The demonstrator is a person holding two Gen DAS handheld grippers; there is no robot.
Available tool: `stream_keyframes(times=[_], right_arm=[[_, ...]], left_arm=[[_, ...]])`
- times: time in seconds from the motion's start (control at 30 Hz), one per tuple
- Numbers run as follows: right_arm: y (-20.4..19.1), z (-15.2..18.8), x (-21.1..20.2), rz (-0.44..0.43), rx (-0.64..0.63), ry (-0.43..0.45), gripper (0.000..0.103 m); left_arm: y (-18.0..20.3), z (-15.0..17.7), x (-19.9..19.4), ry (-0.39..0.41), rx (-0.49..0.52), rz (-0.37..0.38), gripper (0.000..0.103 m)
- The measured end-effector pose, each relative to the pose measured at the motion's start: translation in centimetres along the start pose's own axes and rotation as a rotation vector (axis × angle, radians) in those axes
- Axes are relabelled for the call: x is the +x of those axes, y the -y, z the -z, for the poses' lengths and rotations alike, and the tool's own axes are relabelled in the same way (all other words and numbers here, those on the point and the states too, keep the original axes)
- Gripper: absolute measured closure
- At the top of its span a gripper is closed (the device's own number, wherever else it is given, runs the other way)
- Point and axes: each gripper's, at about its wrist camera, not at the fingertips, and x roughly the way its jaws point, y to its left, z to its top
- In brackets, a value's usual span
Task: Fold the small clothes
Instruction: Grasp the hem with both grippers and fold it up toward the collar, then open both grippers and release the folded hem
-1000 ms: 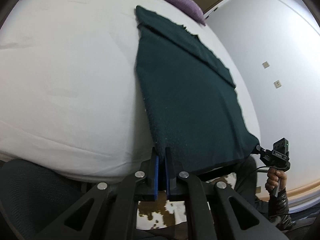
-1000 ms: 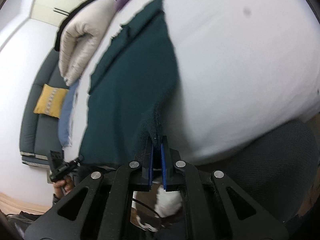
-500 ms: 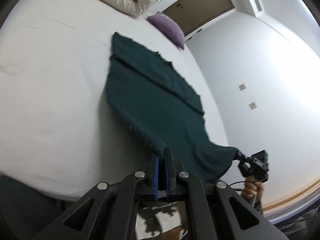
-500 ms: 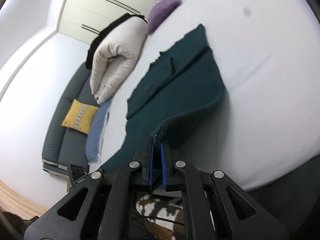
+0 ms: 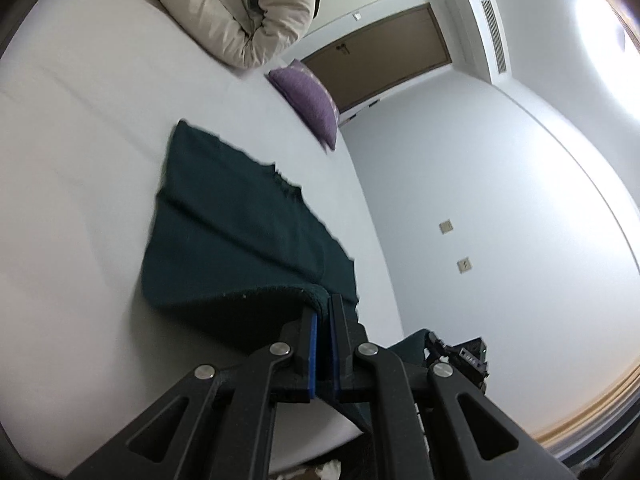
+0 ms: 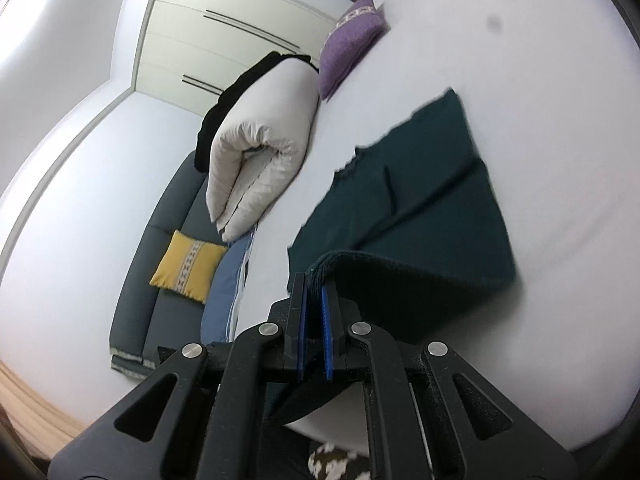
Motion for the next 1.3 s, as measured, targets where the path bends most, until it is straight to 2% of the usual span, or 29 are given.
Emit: stream_keyframes(times=[0.3, 0.57, 0.73, 0.97, 1.0, 1.07, 1.1, 1.13, 1.17, 1.2, 1.23, 1.3], right_arm=[[1.0, -8.5, 6.1, 0.038, 0.039, 0.061, 0.098], [4.1, -15.0, 14.0, 0.091, 0.097, 0.100, 0.098], [7.1, -17.7, 19.1, 0.158, 0.122, 0.100, 0.098], [11.5, -19.8, 23.0, 0.250, 0.174, 0.102, 0.097], [12.0, -19.8, 23.5, 0.261, 0.183, 0.100, 0.094], [13.0, -20.1, 24.2, 0.288, 0.205, 0.089, 0.094], [13.3, -20.2, 24.4, 0.289, 0.212, 0.088, 0.093], [13.5, -20.3, 24.3, 0.286, 0.212, 0.094, 0.088], [13.3, -20.3, 24.2, 0.292, 0.203, 0.107, 0.083], [13.1, -20.3, 23.9, 0.290, 0.190, 0.126, 0.071], [13.0, -20.1, 23.3, 0.299, 0.185, 0.144, 0.055], [12.5, -20.1, 22.2, 0.321, 0.179, 0.185, 0.044]], left_arm=[[-2.3, -8.2, 5.5, 0.046, -0.044, -0.029, 0.097], [-6.9, -14.7, 11.7, 0.079, -0.118, -0.088, 0.097], [-9.5, -17.1, 16.0, 0.076, -0.125, -0.161, 0.097], [-12.0, -18.5, 19.0, 0.060, -0.121, -0.236, 0.096], [-12.4, -18.7, 19.2, 0.061, -0.129, -0.241, 0.094], [-13.0, -18.8, 19.1, 0.068, -0.154, -0.246, 0.073], [-13.2, -18.8, 18.8, 0.081, -0.170, -0.229, 0.055], [-13.2, -18.7, 18.2, 0.105, -0.183, -0.203, 0.044], [-13.0, -18.6, 17.6, 0.118, -0.184, -0.196, 0.041], [-12.8, -18.6, 17.3, 0.125, -0.184, -0.198, 0.037], [-12.5, -18.5, 16.9, 0.132, -0.181, -0.201, 0.037], [-11.4, -18.1, 16.1, 0.142, -0.149, -0.199, 0.037]])
